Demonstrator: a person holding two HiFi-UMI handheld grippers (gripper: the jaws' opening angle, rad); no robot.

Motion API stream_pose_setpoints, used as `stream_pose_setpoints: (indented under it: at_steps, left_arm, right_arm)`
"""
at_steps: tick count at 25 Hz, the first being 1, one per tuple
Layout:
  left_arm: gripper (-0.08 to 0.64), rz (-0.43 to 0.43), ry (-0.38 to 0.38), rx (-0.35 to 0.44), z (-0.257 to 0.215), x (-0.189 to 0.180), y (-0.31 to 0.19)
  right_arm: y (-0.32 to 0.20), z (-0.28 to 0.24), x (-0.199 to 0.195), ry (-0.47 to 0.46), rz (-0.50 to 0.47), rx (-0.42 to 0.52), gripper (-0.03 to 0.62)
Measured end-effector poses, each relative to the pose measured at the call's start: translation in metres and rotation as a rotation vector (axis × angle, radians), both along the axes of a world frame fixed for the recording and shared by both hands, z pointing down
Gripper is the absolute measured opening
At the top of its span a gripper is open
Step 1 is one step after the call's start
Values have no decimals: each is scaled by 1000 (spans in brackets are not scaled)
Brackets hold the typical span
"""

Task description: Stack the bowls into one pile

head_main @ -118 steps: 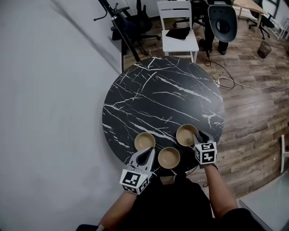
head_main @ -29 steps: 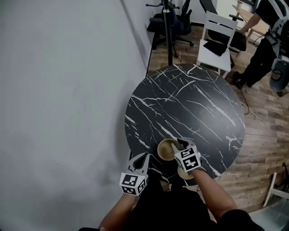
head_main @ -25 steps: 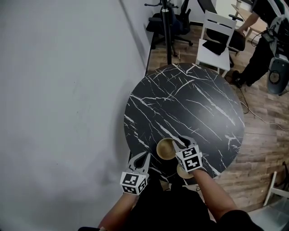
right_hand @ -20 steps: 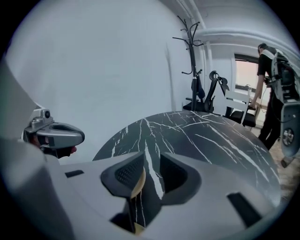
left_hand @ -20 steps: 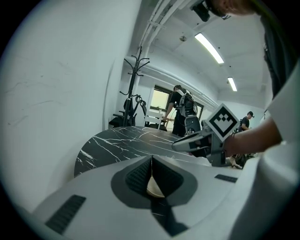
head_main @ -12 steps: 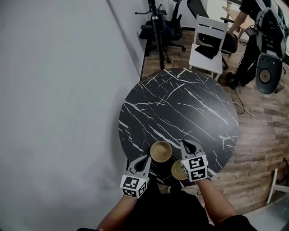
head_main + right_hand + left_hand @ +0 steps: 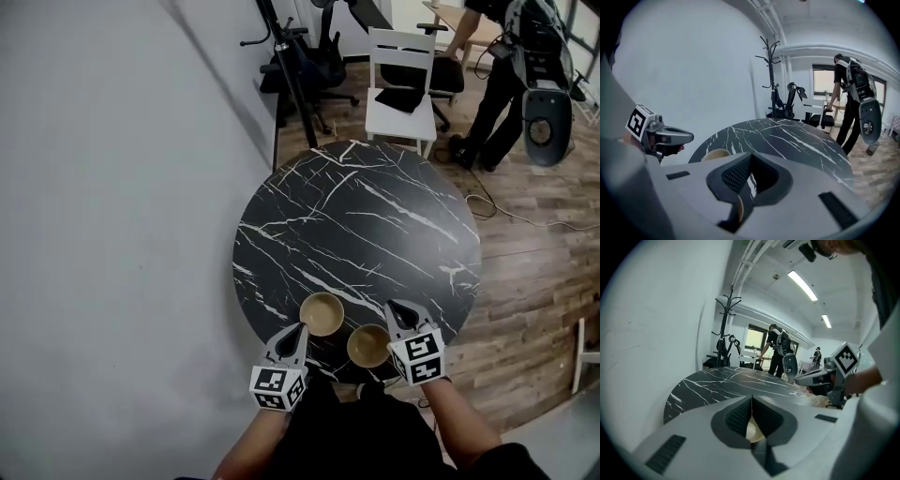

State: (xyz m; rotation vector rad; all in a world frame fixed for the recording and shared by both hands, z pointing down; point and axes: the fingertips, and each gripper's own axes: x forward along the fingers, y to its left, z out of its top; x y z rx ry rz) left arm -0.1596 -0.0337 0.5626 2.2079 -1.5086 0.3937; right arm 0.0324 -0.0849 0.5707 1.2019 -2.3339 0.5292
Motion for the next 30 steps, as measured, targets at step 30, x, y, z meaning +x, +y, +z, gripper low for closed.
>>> stream_pose_setpoints:
  at_steps: [30]
  left_arm:
    - [17, 35, -5, -25, 13, 36, 23]
  right_arm:
    - [80, 99, 17, -2, -42, -288, 114]
